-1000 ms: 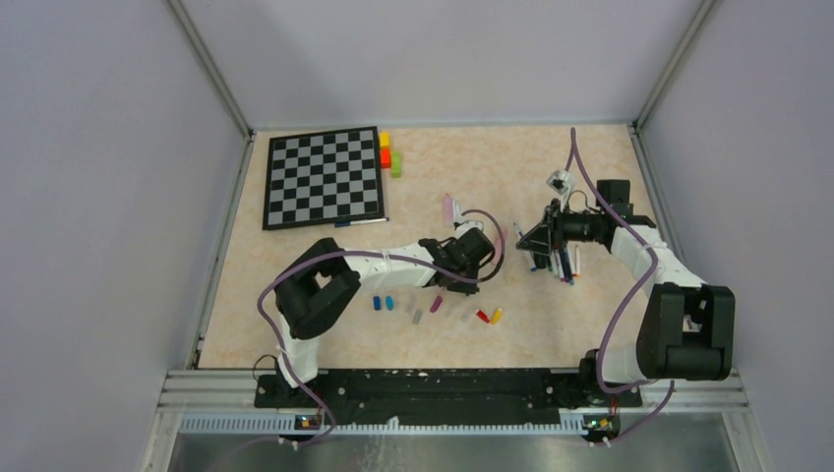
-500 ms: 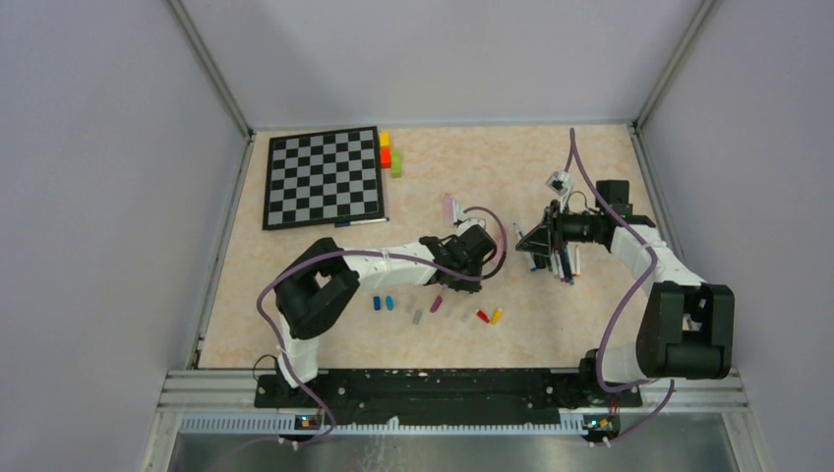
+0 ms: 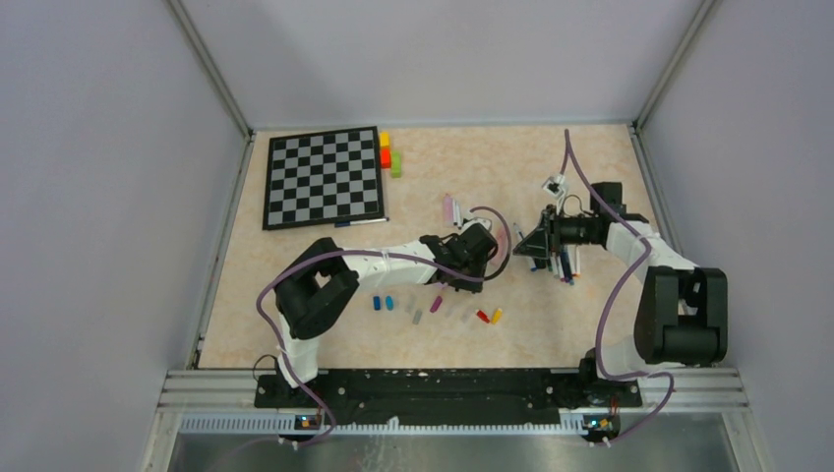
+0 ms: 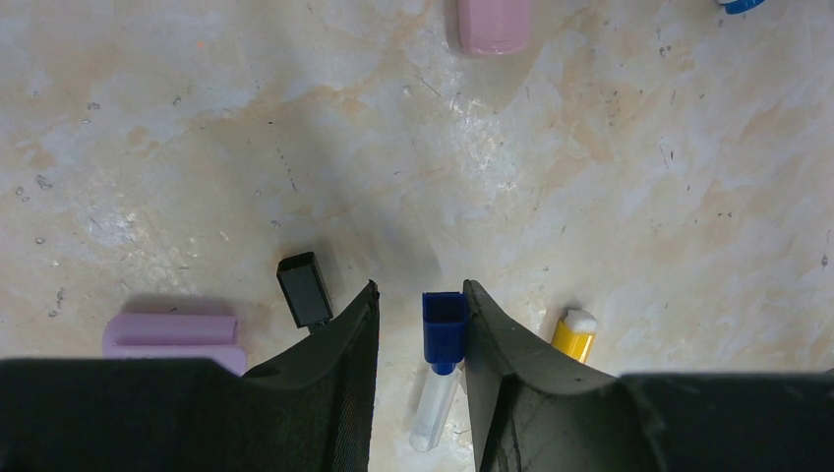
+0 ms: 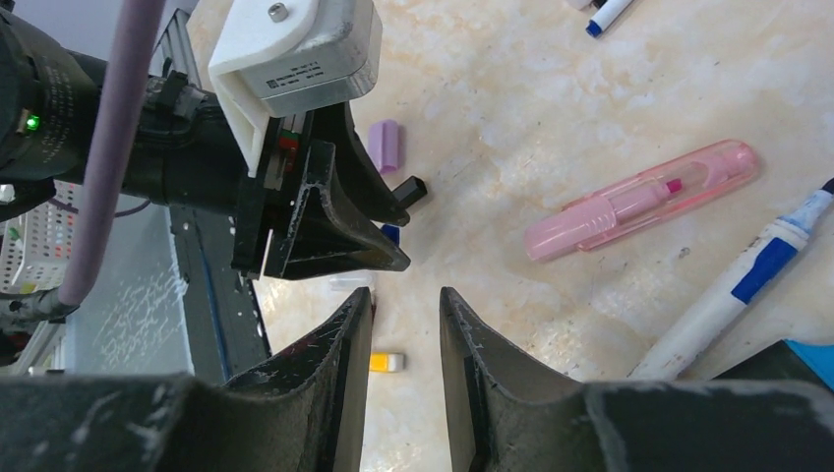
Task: Open the pen caps
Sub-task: Place the pen cap at the center of the board.
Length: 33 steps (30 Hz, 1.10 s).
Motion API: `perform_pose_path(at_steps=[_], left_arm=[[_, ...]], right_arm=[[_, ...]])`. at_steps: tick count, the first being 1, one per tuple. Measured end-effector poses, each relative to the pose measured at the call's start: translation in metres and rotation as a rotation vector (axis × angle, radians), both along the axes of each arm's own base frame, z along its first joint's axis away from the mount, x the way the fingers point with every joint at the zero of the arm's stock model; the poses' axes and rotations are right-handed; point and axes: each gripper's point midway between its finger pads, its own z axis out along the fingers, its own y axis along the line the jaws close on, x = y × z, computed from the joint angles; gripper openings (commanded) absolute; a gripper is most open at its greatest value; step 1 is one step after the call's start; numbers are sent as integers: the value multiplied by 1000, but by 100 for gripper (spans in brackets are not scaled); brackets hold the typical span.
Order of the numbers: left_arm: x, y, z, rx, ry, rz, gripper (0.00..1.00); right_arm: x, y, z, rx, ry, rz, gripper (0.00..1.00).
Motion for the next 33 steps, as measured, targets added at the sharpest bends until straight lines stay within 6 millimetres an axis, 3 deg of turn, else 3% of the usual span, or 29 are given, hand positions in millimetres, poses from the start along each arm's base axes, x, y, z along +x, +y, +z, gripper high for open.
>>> perform_pose_path(at_steps=[8, 13, 19, 25, 33], left_arm=[[0, -1, 1, -1, -4, -15, 40], [0, -4, 5, -13, -3, -19, 48], [0, -10, 14, -47, -17, -49, 56], [0, -19, 29, -106, -42, -88, 57], [1, -12, 35, -94, -74, -100, 55]], right_arm=[[-7, 8, -8, 0, 48, 28, 30], [-9, 11, -13, 1, 69, 40, 30], [-20, 28, -24, -2, 119, 105, 30], [-26, 38, -32, -4, 166, 135, 30], [-21, 35, -36, -37, 174, 126, 30]])
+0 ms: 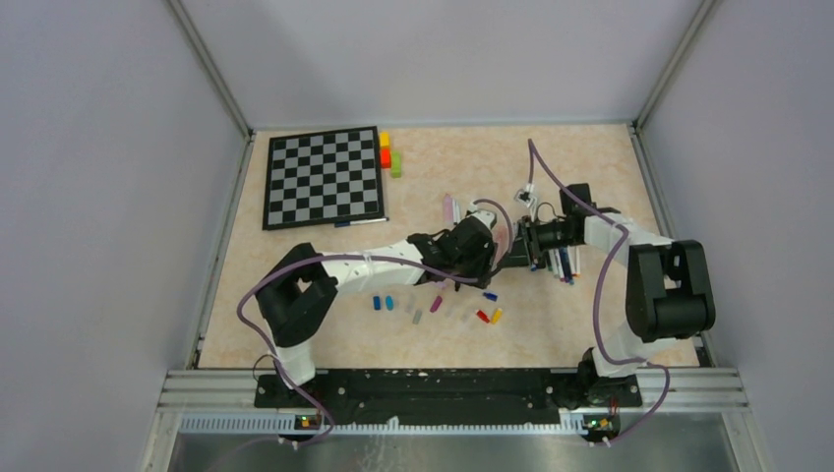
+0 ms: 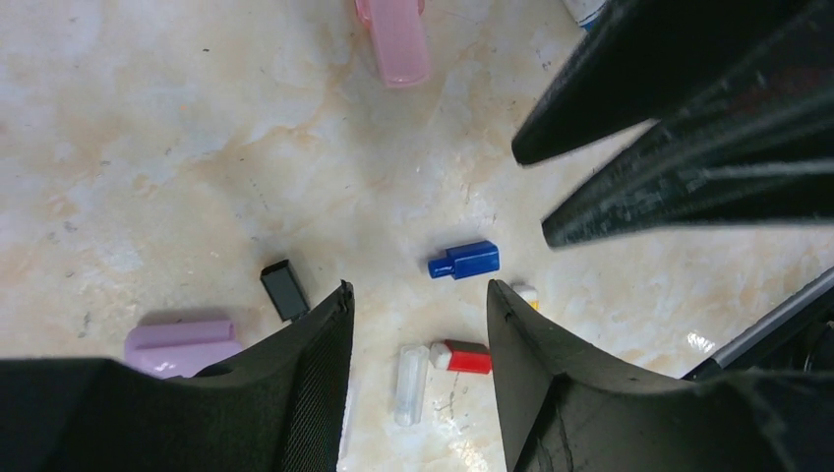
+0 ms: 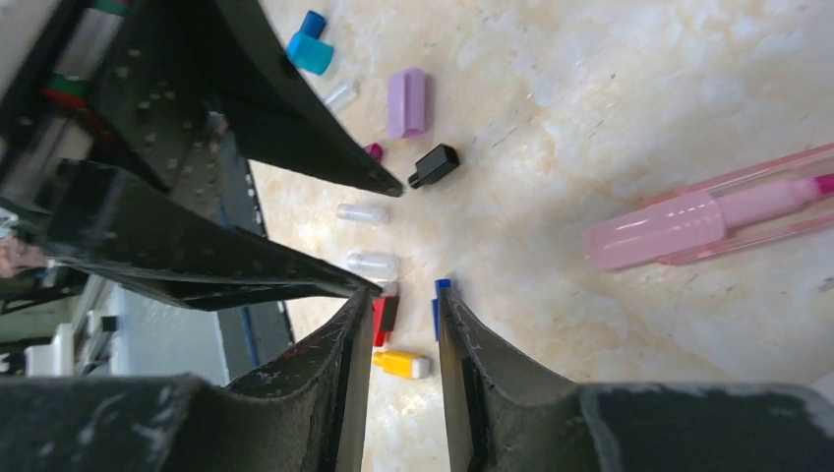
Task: Open the pen caps
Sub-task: Place the pen cap at the center of the board, then adjust the pen cap at the center of the board.
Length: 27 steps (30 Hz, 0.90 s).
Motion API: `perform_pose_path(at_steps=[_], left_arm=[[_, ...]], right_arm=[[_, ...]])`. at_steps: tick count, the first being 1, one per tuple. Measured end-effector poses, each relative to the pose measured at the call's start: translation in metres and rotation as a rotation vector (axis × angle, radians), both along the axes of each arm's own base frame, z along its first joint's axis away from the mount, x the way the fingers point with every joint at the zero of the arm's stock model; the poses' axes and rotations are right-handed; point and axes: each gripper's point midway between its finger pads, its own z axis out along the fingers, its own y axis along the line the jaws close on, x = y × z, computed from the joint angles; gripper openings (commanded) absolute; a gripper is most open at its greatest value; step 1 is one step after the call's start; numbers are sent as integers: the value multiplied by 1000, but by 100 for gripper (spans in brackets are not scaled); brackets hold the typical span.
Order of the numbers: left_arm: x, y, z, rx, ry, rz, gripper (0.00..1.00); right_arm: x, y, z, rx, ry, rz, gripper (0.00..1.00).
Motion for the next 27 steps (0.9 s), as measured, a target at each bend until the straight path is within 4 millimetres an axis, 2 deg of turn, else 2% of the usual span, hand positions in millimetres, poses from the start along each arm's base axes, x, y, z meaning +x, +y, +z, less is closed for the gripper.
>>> perform_pose_path(at_steps=[8, 13, 17, 22, 27], left_arm=[[-1, 24, 37, -24, -131, -33, 55], [-2, 62, 66, -64, -243, 19, 65], [7, 98, 86, -113, -306, 103, 67], [15, 137, 97, -139, -351, 211, 69], [13, 154, 99, -155, -367, 255, 69]], right_arm=[[3, -11, -10, -99, -68, 30, 32], [-3, -15, -19, -169, -128, 90, 32], [-6, -19, -26, -244, -212, 143, 32], [-17, -19, -39, -355, -302, 249, 32], [-30, -11, -52, -439, -360, 370, 32]])
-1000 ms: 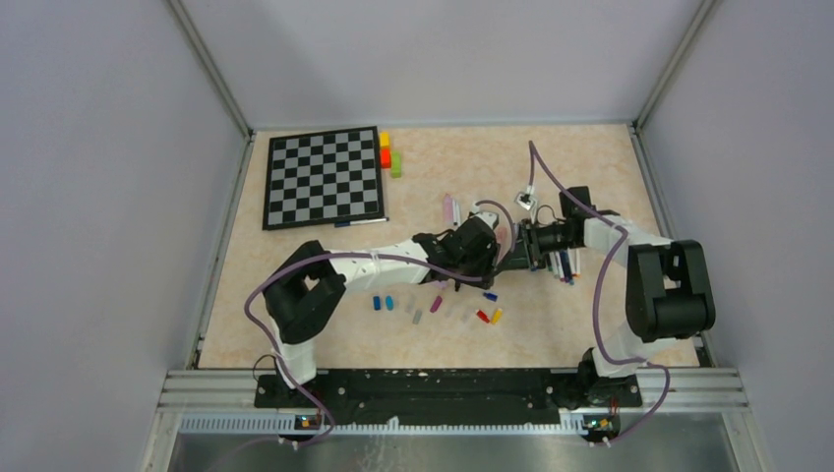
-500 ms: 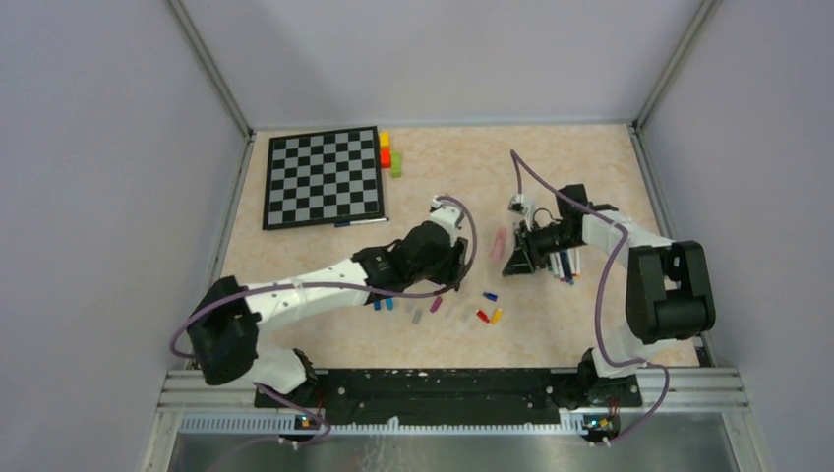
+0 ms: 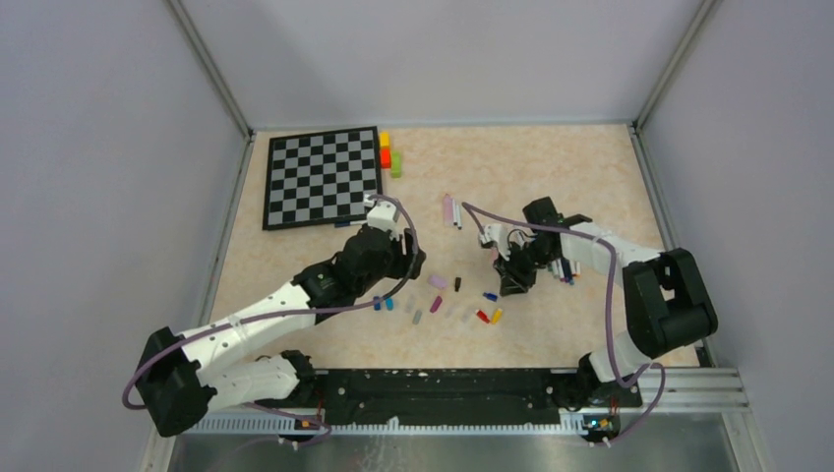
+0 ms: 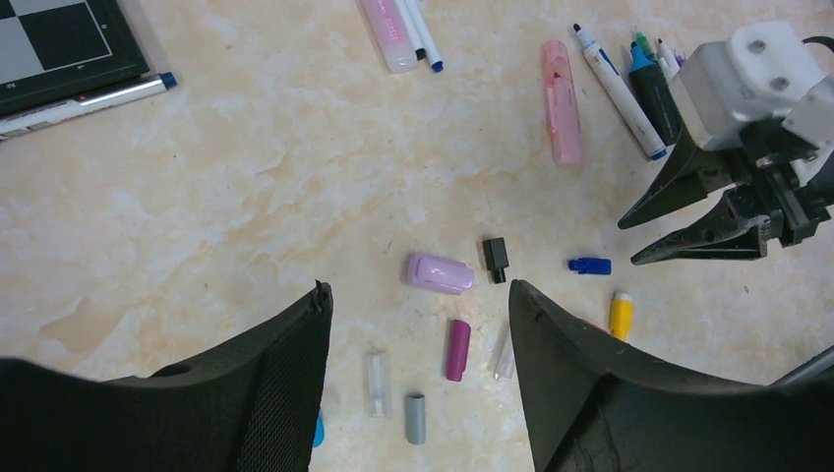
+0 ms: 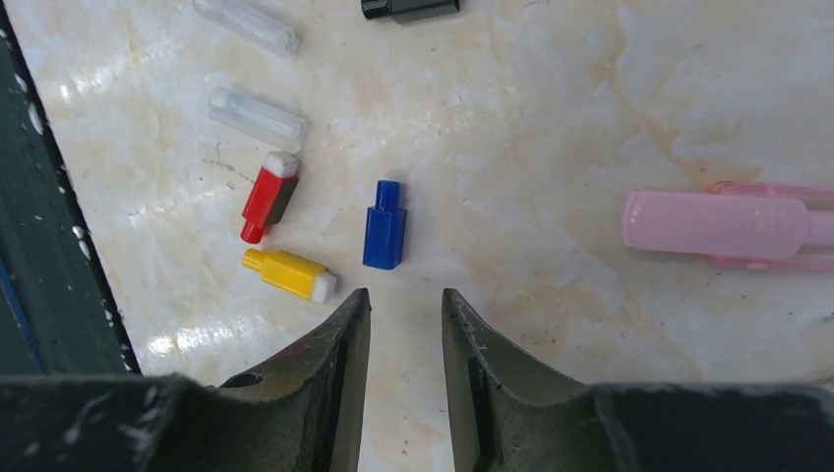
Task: Open the pen caps
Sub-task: Adjust the pen cap at the center of the board.
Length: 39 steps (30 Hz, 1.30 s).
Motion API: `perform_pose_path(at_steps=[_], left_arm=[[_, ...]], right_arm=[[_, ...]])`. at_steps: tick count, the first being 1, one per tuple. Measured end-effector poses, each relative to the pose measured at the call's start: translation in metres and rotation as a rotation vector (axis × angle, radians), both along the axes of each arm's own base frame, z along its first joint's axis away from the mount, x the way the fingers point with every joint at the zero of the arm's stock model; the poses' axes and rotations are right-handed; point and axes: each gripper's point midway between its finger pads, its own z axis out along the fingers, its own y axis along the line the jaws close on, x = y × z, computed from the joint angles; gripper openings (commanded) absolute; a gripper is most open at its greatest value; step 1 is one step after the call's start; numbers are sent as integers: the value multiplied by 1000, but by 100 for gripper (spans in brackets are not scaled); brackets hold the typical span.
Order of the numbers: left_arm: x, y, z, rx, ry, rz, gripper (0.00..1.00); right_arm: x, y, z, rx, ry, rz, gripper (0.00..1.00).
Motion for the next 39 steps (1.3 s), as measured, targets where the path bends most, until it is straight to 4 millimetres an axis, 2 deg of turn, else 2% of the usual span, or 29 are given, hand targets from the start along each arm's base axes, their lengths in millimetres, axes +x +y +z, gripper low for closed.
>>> perform_pose_path(at_steps=[7, 13, 19, 24, 30, 35, 39], left_arm=[[-5, 12, -3, -15, -4, 25, 70], [-7, 19, -11, -10, 14, 43, 70], [-7, 24, -5, -21, -3, 59, 71], [-9, 28, -5, -31, -5, 68, 71], [-13, 33, -14, -35, 15, 81, 72], [-15, 33, -12, -48, 15, 82, 72], [-14, 34, -10, -61, 14, 89, 73]], right_arm=[[-14, 1, -18, -112, -44, 95, 32], [-12, 3, -20, -146, -82, 122, 31], [-11, 15, -22, -156, -115, 146, 25], [-14, 31, -24, -159, -125, 161, 14], [0, 54, -23, -182, -148, 130, 10], [24, 73, -18, -175, -150, 72, 19], [30, 80, -12, -158, -150, 50, 19]])
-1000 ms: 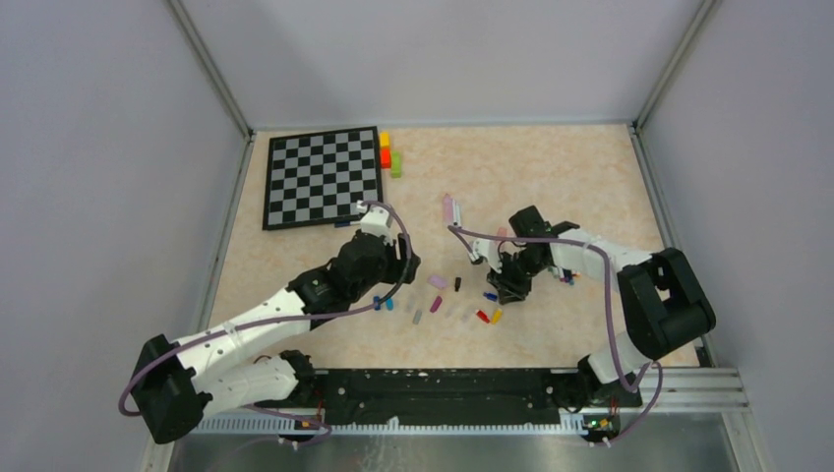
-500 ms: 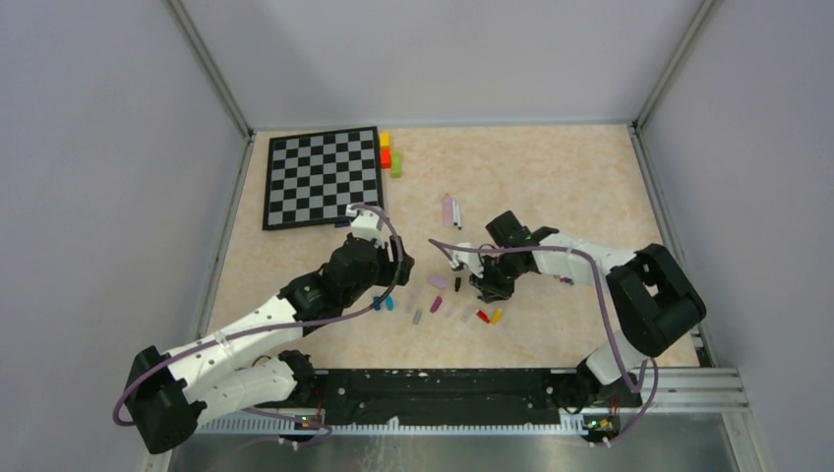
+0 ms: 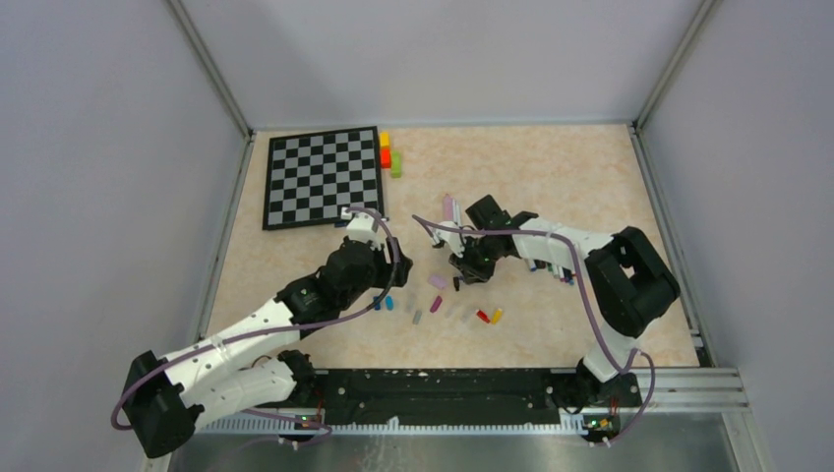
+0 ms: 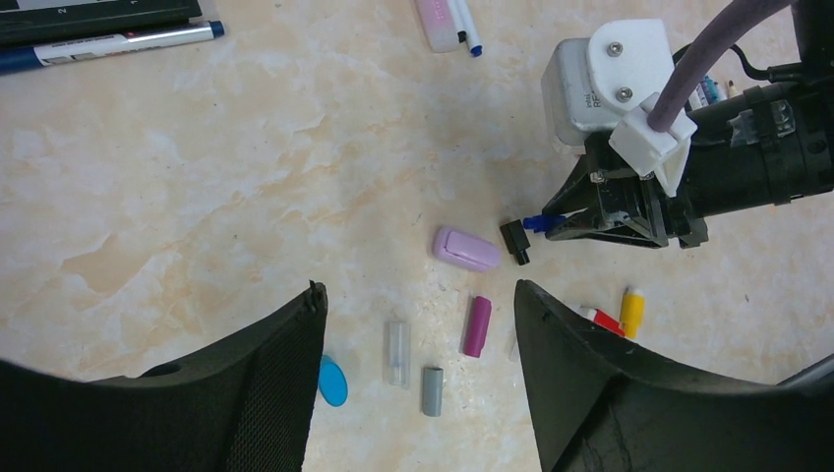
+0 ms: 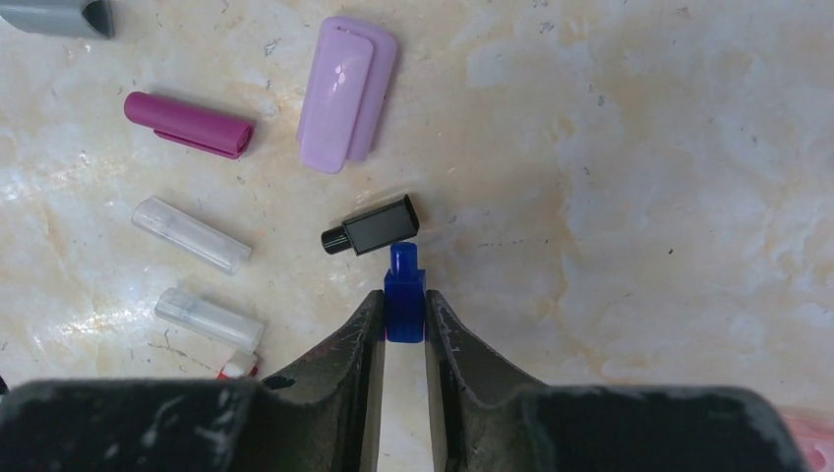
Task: Open the pen caps
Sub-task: Adjust the pen cap at the center of the board.
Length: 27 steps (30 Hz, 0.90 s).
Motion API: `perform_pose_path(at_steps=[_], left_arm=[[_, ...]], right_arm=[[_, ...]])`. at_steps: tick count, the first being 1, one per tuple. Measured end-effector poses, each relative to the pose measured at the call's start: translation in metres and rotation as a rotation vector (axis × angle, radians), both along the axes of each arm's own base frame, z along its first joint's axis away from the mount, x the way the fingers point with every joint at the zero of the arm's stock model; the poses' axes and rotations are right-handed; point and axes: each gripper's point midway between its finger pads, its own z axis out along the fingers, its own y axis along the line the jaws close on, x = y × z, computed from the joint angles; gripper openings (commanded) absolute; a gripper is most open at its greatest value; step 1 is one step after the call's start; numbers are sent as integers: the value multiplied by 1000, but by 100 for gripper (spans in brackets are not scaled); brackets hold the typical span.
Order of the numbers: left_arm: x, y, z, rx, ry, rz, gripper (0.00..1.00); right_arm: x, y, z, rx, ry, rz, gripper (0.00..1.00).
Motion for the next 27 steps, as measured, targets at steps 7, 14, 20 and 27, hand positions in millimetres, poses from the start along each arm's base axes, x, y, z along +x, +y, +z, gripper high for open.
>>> perform_pose_path(at_steps=[7, 14, 20, 27], left_arm=[[1, 1, 0, -2, 1, 4, 73], [0, 0, 0, -8, 6, -1, 73], [-1, -3, -2, -16, 19, -13, 74], [-1, -6, -4, -42, 45, -17, 77]], right_arm=[[-8, -5, -7, -11, 28, -2, 23], [-15, -11, -7, -19, 29, -15, 52], [-13, -15, -4, -29, 14, -48, 54], [-10, -16, 21, 51, 7, -64, 54]])
